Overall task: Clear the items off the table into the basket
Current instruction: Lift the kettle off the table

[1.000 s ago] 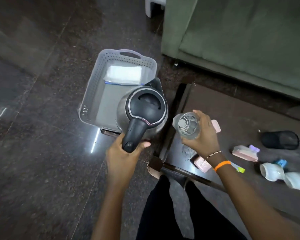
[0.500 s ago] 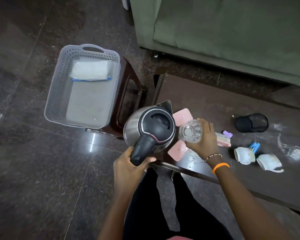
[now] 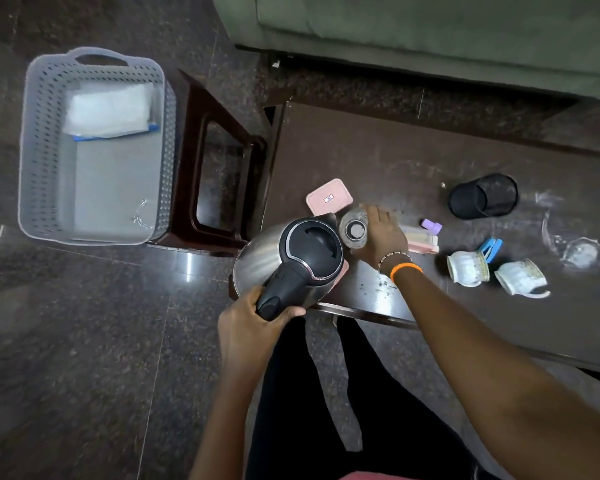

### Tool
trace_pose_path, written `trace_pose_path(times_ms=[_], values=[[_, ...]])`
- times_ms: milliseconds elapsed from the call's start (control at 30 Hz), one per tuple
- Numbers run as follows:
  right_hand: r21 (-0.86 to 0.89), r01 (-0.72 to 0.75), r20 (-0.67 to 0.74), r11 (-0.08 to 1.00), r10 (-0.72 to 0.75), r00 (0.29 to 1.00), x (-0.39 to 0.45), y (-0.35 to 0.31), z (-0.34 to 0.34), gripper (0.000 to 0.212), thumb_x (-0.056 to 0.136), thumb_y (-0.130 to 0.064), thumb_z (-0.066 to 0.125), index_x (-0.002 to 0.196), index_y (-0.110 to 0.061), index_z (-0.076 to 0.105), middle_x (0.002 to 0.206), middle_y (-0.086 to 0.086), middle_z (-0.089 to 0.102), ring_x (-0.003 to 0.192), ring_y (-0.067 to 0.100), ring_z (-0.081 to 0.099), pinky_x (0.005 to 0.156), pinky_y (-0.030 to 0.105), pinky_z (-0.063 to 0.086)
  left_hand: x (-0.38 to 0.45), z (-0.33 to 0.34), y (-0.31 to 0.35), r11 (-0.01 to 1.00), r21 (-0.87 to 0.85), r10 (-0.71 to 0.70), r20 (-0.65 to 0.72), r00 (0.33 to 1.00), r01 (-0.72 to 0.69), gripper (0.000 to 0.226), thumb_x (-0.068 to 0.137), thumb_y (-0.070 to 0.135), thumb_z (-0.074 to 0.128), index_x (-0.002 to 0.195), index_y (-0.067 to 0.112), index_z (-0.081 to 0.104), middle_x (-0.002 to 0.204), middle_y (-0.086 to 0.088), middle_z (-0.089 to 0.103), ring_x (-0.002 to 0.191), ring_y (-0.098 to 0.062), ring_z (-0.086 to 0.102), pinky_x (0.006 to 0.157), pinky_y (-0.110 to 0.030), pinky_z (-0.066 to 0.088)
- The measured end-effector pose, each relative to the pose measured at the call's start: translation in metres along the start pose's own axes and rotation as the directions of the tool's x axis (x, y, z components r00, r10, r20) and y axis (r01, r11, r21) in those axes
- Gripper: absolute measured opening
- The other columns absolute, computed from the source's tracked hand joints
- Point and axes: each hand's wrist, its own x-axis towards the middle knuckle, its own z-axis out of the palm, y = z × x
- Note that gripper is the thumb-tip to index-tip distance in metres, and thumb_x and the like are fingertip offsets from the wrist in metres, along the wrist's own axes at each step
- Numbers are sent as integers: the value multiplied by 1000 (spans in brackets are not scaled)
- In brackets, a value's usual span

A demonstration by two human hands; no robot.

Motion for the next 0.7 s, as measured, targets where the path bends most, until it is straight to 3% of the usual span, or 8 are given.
trace_pose_path(times_ms=[233,467,633,700], values=[[44,68,45,997,-70,997,12,0,12,84,69,-33,75,137,-8,32,132,14,46,119,35,39,102,39,33,-10,6,5,999,50,-8,25,1000,7,39,51,53,82,67,27,58,45,13,44,48,-1,44,49,-17,32],[192,68,37,979,-77,996,2,17,8,84,68,-6,74,141,-5,30,141,19,41,130,33,39,112,35,27,-13,10,17,999,13,-36,25,999,36,63,43,77,64,68,19,62,48,8,53,49,-7,50,50,-23,41],[257,41,5,965,-44,999,-10,28,10,79,70,4,68,140,-6,33,138,18,44,127,32,44,111,31,29,-13,14,25,999,43,3,32,999,-5,41,58,56,74,71,19,64,57,10,63,57,-7,60,56,-21,46],[254,37,18,967,-42,999,-14,30,11,78,72,4,67,141,-8,31,139,17,43,126,32,44,110,31,29,-13,14,30,998,33,43,46,998,-44,30,68,47,72,75,19,64,59,10,63,58,-6,60,54,-13,43]])
